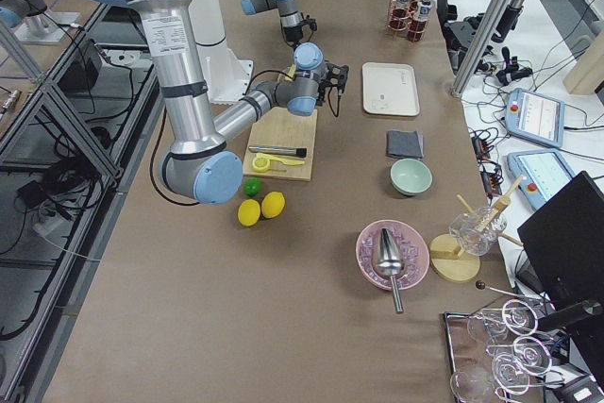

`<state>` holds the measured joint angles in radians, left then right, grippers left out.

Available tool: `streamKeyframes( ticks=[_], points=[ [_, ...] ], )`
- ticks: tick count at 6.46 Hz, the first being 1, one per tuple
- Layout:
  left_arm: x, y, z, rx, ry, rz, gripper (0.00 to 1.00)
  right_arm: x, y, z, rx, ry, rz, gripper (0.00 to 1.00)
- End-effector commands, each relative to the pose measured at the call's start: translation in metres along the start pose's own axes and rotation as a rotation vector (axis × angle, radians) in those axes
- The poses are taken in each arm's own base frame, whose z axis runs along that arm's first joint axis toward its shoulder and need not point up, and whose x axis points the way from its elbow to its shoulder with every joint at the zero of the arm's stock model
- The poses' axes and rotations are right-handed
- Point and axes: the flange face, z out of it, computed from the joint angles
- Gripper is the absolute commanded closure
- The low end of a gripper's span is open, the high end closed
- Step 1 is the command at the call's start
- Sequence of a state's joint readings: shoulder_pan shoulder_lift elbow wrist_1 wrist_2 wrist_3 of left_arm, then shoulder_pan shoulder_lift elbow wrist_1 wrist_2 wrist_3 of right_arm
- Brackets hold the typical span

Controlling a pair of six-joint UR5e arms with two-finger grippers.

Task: Make sandwich and place on tray
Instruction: 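Grasp the white plate rim with the left gripper and lift it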

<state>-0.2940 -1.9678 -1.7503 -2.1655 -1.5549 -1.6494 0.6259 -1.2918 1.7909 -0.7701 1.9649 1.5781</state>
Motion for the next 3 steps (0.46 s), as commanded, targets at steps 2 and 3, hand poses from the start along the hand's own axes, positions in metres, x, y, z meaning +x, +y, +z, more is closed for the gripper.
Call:
streamKeyframes(
  ticks=[2, 3],
  points=[
    [0.009, -0.022, -0.016, 0.019, 0.027, -0.014, 1.0, -0.002, 0.0, -0.001, 0.0, -0.004, -0.003, 0.01],
    [0.009, -0.037, -0.024, -0.015, 0.026, -0.028, 1.0, -0.002, 0.001, -0.001, -0.002, -0.005, -0.003, 0.01]
  ],
)
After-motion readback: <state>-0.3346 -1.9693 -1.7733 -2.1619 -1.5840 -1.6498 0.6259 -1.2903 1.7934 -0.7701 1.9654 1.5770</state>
